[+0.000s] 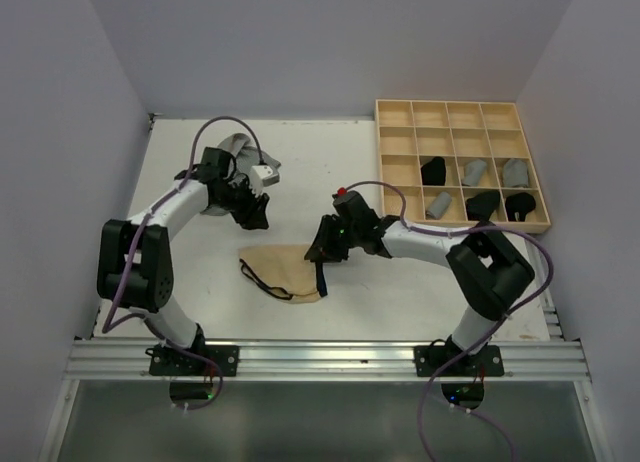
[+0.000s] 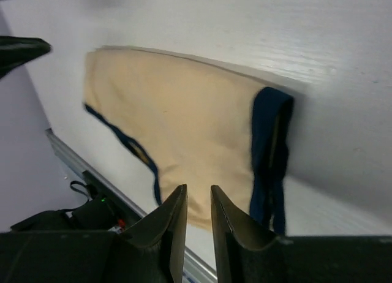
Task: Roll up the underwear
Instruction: Fold the underwear
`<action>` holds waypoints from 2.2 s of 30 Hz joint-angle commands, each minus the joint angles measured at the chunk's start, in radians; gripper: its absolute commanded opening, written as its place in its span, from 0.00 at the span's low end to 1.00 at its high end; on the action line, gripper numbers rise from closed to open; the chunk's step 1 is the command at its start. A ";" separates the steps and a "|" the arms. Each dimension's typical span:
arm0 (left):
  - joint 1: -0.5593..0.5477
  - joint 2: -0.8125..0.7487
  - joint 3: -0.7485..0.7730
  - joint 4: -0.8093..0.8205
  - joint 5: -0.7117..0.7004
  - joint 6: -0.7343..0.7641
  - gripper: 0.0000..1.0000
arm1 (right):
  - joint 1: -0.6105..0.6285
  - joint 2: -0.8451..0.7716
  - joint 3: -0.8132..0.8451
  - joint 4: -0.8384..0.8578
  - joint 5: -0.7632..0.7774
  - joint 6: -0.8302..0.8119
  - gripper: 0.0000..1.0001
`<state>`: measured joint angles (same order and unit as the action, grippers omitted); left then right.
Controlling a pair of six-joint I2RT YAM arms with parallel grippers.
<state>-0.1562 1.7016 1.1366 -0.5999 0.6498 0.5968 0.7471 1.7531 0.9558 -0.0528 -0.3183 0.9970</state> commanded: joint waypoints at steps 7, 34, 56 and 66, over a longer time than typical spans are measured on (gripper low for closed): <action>0.066 -0.027 -0.040 -0.215 0.263 0.109 0.37 | 0.000 0.053 0.155 0.106 -0.083 -0.063 0.29; 0.228 0.221 0.241 -0.370 0.363 0.355 0.44 | -0.080 0.074 0.049 0.398 -0.160 0.020 0.22; 0.081 0.209 -0.196 0.140 0.464 -0.159 0.35 | 0.054 0.235 -0.058 0.377 -0.111 0.092 0.17; 0.083 0.055 -0.110 -0.137 0.465 0.072 0.38 | 0.054 0.073 -0.020 0.265 -0.125 0.017 0.16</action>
<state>-0.0731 1.8919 0.9611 -0.6289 1.1103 0.5320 0.7979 1.9358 0.9119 0.2943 -0.4614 1.0744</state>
